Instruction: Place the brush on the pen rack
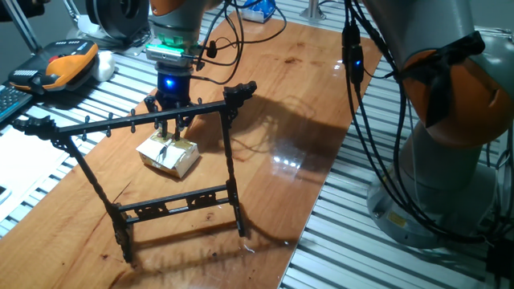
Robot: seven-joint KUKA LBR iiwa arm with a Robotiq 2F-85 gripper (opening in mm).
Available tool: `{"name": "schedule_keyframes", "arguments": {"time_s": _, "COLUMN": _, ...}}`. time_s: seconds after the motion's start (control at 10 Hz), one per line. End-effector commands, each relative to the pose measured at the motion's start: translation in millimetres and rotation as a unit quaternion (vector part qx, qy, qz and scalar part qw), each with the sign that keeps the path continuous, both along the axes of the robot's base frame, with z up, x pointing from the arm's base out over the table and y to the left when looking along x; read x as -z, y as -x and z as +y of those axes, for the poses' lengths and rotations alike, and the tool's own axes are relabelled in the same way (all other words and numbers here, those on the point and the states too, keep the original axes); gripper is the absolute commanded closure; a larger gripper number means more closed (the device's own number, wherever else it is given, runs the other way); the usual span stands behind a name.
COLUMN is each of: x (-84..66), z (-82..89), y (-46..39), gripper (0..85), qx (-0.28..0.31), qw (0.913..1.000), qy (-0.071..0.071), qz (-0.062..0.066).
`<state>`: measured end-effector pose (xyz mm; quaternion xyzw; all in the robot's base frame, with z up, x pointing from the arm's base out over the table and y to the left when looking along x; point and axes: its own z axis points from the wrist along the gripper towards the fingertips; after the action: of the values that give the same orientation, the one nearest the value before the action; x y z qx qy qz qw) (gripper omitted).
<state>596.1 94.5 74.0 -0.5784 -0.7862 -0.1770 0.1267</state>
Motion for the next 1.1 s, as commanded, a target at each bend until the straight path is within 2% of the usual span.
{"name": "schedule_keyframes", "arguments": {"time_s": 0.0, "x": -0.2, "z": 0.7, "y": 0.4, "gripper": 68.0, "qx": -0.001, "qw": 1.0000, "qy": 0.002, "qz": 0.000}}
{"name": "schedule_keyframes", "arguments": {"time_s": 0.3, "x": 0.3, "z": 3.6, "y": 0.9, "gripper": 68.0, "qx": -0.003, "qw": 1.0000, "qy": 0.000, "qz": -0.001}}
{"name": "schedule_keyframes", "arguments": {"time_s": 0.6, "x": -0.4, "z": 5.4, "y": 1.7, "gripper": 68.0, "qx": -0.005, "qw": 1.0000, "qy": 0.007, "qz": -0.003}}
{"name": "schedule_keyframes", "arguments": {"time_s": 0.7, "x": -0.8, "z": 5.7, "y": 1.8, "gripper": 51.0, "qx": -0.006, "qw": 0.9999, "qy": 0.009, "qz": -0.005}}
{"name": "schedule_keyframes", "arguments": {"time_s": 1.0, "x": 0.2, "z": 6.8, "y": 1.4, "gripper": 51.0, "qx": -0.007, "qw": 0.9999, "qy": 0.011, "qz": -0.007}}
